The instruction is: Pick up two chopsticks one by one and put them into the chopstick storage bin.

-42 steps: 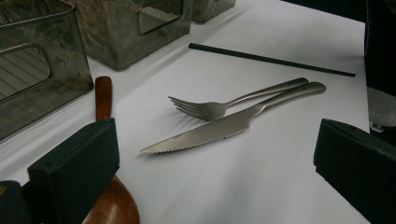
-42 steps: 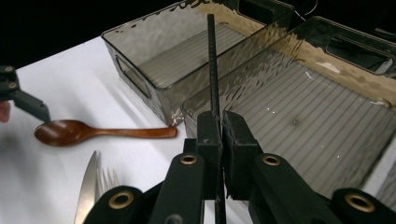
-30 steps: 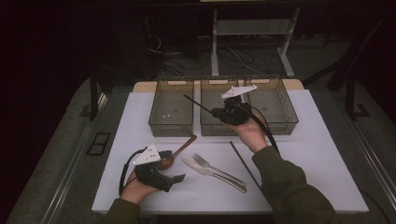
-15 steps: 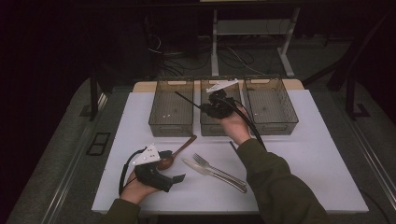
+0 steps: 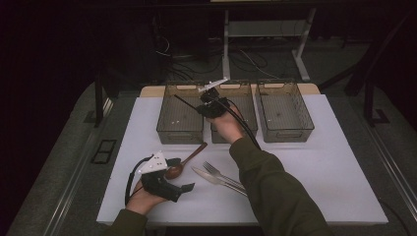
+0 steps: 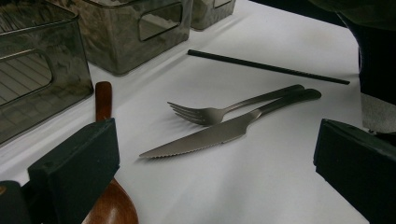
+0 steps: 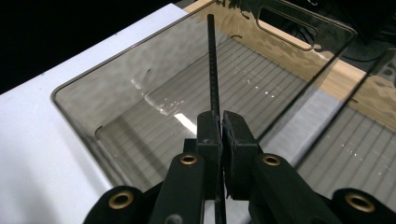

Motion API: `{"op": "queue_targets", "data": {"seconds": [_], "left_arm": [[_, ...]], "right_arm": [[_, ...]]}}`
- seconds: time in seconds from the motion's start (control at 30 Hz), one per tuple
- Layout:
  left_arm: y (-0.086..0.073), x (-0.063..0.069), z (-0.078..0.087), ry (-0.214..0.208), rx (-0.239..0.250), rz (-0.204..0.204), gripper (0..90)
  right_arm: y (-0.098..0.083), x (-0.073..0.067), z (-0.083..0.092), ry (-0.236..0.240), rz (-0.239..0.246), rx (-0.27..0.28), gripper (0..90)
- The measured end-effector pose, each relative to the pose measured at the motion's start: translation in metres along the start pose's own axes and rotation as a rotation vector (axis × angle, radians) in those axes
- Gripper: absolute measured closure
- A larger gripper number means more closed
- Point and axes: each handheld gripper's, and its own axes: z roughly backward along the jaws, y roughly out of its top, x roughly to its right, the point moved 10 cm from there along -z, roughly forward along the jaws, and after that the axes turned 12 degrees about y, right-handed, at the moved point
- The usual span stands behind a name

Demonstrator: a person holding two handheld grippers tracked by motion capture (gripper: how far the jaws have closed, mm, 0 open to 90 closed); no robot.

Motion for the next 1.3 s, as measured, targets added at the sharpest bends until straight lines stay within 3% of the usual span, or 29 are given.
{"op": "queue_targets", "data": {"seconds": [0.3, 0.7, 1.07, 1.3], "left_arm": [[0.001, 0.001, 0.000, -0.008, 0.005, 0.006, 0.0], [0.002, 0.001, -0.001, -0.015, 0.007, 0.009, 0.0], [0.002, 0.002, -0.002, -0.017, 0.008, 0.010, 0.0], [0.002, 0.001, -0.001, -0.015, 0.007, 0.007, 0.0]], "right_arm": [[0.009, 0.008, -0.029, -0.026, -0.023, -0.031, 84.9], [0.012, 0.007, -0.059, -0.034, -0.038, -0.072, 84.7], [0.015, 0.005, -0.060, -0.021, -0.035, -0.062, 76.7], [0.021, -0.005, -0.045, 0.059, -0.027, -0.035, 65.4]]}}
